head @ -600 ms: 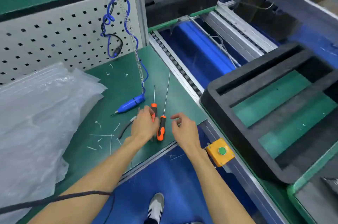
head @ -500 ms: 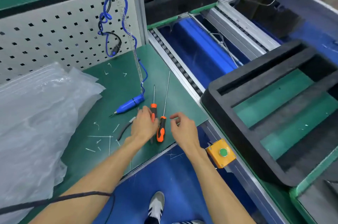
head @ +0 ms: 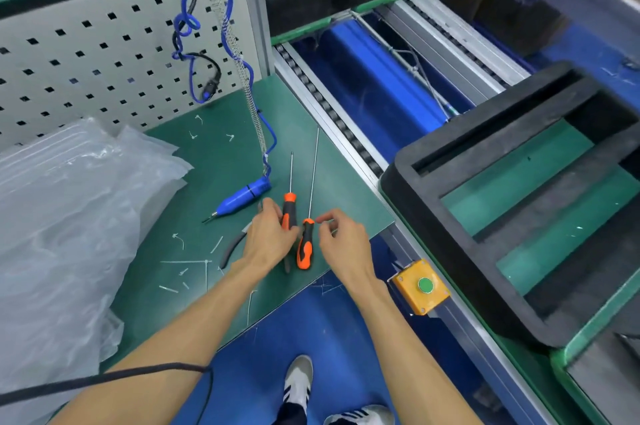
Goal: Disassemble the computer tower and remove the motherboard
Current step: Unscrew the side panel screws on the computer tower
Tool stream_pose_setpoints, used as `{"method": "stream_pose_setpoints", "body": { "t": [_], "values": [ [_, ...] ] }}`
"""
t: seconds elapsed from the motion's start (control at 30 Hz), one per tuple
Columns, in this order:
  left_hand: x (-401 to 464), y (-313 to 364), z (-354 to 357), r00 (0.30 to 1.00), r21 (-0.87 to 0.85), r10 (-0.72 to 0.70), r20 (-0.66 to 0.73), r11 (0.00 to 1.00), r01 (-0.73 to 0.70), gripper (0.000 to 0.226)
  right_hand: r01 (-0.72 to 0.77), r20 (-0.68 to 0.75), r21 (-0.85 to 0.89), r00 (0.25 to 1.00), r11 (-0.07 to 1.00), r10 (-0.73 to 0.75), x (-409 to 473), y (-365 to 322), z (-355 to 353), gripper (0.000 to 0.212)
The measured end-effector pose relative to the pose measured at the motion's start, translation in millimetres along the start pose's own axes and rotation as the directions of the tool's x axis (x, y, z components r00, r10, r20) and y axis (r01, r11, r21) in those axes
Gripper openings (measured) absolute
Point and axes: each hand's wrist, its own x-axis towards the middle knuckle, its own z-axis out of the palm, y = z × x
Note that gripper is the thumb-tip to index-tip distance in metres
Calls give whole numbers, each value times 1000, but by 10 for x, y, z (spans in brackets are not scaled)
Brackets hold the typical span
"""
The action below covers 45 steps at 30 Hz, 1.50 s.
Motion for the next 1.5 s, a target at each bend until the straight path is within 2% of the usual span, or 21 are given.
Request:
{"method": "stream_pose_setpoints", "body": {
  "t": [0.13,0.2,0.27,0.33,0.43,0.5,0.57,0.7,0.8,1.03,1.27,1.5],
  "values": [
    [-183,184,-135,991,-77,135,9,988,-134,35,10,-77,51,997,999,-6,-107,-36,-131,16],
    [-303,398,-197,969,-153,237,73,963,-224,33,11,-149,132,989,991,9,-153,-86,-271,15],
    [-450,672,-232,929,-224,343,141,925,-308,32,13,-204,223,978,975,34,-205,-142,-464,23],
    [-629,964,-221,862,-235,466,199,877,-420,30,23,-258,272,965,962,50,-287,-161,-708,29],
    [-914,1361,-112,707,-233,635,313,773,-591,19,17,-383,262,919,965,88,-488,-42,-1134,27],
    [-1082,1617,1,588,-212,713,383,687,-695,11,-9,-468,280,872,960,145,-694,113,-1418,28],
    [-1254,1863,139,509,-192,766,393,610,-769,5,-37,-537,350,811,936,233,-942,264,-1666,26],
    [-1670,2280,488,429,-250,844,321,513,-821,14,-42,-617,458,705,888,351,-1513,553,-2061,26],
    [-2048,2540,799,351,-321,874,335,456,-830,16,-17,-638,537,646,844,419,-1991,804,-2289,30],
    [-3007,3010,1561,161,-398,921,355,305,-865,20,-63,-655,629,495,775,572,-3063,1371,-2641,41],
    [-3708,3336,2123,16,-397,966,256,120,-910,21,-66,-596,724,441,687,671,-3801,1849,-2846,35],
    [-4240,3512,2581,-62,-366,948,314,60,-929,38,11,-556,793,423,609,716,-4211,2161,-3016,35]
  ]
}}
